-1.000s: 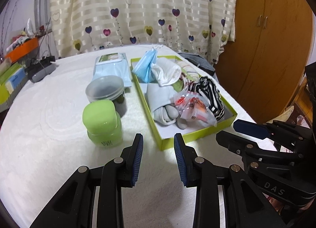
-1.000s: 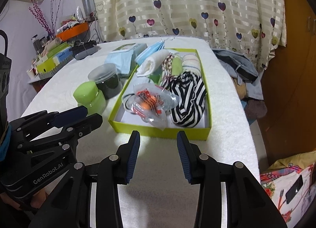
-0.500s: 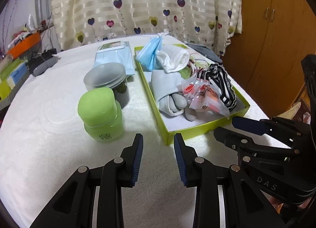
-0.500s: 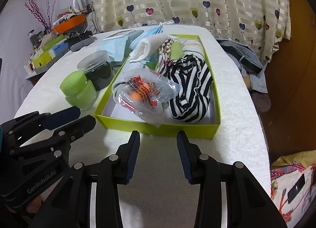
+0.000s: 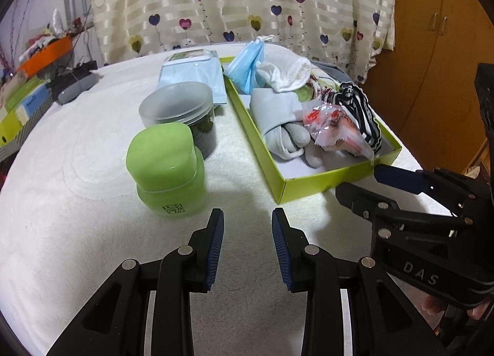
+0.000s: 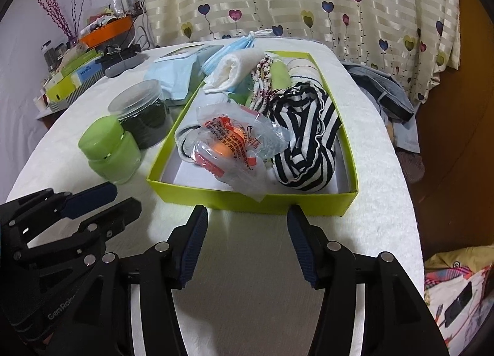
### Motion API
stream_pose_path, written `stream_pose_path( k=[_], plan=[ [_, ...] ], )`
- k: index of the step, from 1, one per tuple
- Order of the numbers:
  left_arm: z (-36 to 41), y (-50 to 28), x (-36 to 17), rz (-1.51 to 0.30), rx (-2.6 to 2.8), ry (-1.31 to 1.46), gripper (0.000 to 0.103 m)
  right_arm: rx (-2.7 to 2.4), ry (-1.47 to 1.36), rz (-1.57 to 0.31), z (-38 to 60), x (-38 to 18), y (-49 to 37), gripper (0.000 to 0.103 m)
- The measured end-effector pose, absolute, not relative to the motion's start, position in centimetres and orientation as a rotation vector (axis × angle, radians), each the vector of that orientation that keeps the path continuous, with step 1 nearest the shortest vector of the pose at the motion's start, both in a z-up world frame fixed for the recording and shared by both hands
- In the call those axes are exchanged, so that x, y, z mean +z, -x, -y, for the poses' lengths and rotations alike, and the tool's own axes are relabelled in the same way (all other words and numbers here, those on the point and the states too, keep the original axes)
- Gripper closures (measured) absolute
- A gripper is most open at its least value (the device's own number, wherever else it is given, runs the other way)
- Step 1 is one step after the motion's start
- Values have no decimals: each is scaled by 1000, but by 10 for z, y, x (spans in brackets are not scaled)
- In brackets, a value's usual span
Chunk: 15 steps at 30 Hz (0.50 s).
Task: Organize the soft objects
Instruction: 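Withdraw both open grippers back from the box over the table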
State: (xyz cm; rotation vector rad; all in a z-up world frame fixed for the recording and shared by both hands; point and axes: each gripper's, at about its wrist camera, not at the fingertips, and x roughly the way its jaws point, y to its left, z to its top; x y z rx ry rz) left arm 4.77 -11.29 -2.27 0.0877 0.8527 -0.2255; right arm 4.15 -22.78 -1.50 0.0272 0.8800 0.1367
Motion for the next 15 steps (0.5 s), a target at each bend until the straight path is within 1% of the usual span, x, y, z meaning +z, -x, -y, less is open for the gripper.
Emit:
stream_pose_path(
  k=[15],
  plan=[
    [104,-60,-30,-882,-186,-65,72,139,5,-918,219,-25,-63,48]
  ],
)
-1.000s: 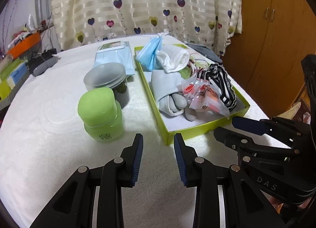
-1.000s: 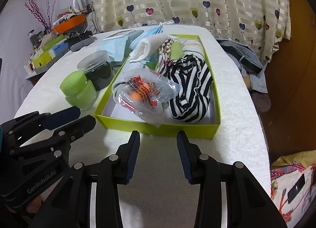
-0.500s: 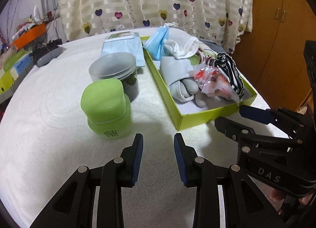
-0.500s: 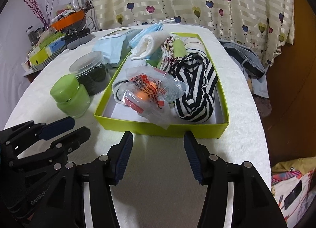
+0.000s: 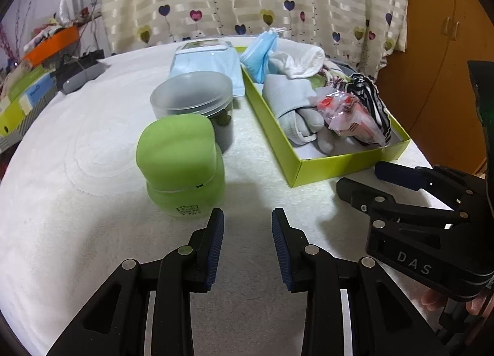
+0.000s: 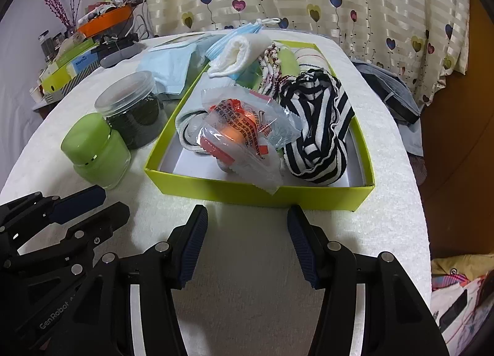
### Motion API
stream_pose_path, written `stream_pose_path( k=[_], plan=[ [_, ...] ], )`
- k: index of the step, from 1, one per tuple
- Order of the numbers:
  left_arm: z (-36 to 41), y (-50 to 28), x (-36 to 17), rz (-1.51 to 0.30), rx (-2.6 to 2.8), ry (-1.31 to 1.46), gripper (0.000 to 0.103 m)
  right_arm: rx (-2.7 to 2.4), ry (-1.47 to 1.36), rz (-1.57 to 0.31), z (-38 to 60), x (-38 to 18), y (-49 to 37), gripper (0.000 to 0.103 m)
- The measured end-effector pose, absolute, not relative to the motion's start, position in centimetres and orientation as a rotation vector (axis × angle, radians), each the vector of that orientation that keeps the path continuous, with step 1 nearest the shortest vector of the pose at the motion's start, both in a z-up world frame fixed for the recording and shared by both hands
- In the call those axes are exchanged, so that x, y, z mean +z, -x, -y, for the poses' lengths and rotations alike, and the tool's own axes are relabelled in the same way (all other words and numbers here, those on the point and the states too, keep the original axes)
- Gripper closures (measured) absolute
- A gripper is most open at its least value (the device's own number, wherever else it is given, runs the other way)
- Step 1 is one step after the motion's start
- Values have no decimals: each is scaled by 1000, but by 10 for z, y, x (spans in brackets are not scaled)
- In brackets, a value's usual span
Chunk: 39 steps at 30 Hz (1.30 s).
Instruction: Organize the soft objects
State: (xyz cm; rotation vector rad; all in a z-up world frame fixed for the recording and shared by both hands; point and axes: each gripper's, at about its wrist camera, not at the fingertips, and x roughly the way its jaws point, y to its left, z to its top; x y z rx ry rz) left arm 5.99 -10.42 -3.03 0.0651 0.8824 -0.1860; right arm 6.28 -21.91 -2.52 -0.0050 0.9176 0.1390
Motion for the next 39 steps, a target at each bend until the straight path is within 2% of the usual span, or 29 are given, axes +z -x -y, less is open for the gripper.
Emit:
stream_pose_path(
  k=[39],
  plan=[
    [108,-59,-40,-865,-185,-96,66,115,35,-916,212,-28,-65,46]
  ],
)
